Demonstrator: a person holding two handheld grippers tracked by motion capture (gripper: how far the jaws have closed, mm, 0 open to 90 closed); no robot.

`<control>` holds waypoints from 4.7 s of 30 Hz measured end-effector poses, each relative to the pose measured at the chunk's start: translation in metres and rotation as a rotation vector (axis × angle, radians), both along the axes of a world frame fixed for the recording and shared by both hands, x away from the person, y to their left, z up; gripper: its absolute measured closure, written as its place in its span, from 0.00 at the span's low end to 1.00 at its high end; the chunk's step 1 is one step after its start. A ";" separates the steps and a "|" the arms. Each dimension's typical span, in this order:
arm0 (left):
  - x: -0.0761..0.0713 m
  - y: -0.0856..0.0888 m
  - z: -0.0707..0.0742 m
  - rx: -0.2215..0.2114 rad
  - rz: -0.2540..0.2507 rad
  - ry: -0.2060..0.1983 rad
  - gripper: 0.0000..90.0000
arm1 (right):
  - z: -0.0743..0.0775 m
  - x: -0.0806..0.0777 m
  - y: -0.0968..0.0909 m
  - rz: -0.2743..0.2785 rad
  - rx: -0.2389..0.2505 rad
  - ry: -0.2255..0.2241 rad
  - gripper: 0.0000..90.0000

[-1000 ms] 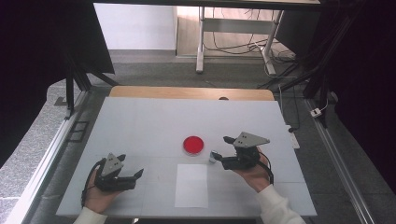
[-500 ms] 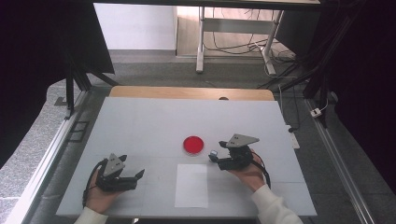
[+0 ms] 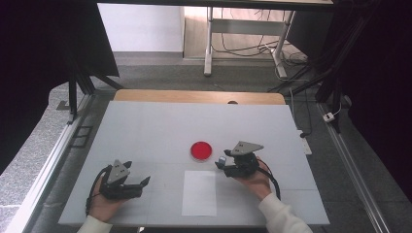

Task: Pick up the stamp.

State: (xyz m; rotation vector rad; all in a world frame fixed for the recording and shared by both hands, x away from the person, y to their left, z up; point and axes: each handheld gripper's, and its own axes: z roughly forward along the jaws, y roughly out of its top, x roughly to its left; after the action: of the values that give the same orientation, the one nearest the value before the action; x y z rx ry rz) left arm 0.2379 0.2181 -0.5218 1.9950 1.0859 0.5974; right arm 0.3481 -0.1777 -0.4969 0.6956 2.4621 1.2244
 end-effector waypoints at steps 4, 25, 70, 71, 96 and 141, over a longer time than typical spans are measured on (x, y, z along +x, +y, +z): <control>0.000 0.000 0.000 0.001 -0.001 0.000 0.16 | -0.004 0.001 -0.001 -0.006 -0.004 0.005 0.51; 0.000 0.000 -0.001 0.002 -0.004 0.001 0.16 | -0.008 0.002 0.001 0.011 -0.012 -0.004 0.77; 0.001 -0.001 -0.002 0.010 0.000 -0.001 0.16 | 0.014 -0.008 -0.008 0.028 0.072 -0.077 0.84; 0.001 -0.001 -0.002 0.010 0.000 -0.001 0.16 | 0.015 -0.008 -0.009 0.027 0.079 -0.081 0.84; 0.003 -0.005 -0.003 0.009 -0.004 -0.006 0.16 | 0.041 -0.030 -0.002 0.084 0.191 -0.087 0.84; 0.006 -0.017 0.001 0.017 -0.033 -0.031 0.16 | 0.036 -0.054 0.023 0.156 0.200 -0.048 0.84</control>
State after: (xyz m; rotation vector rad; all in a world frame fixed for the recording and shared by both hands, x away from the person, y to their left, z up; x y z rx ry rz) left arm 0.2439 0.2014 -0.5212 2.0075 1.0307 0.6206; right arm 0.2943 -0.1545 -0.4607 0.5238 2.4149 1.5436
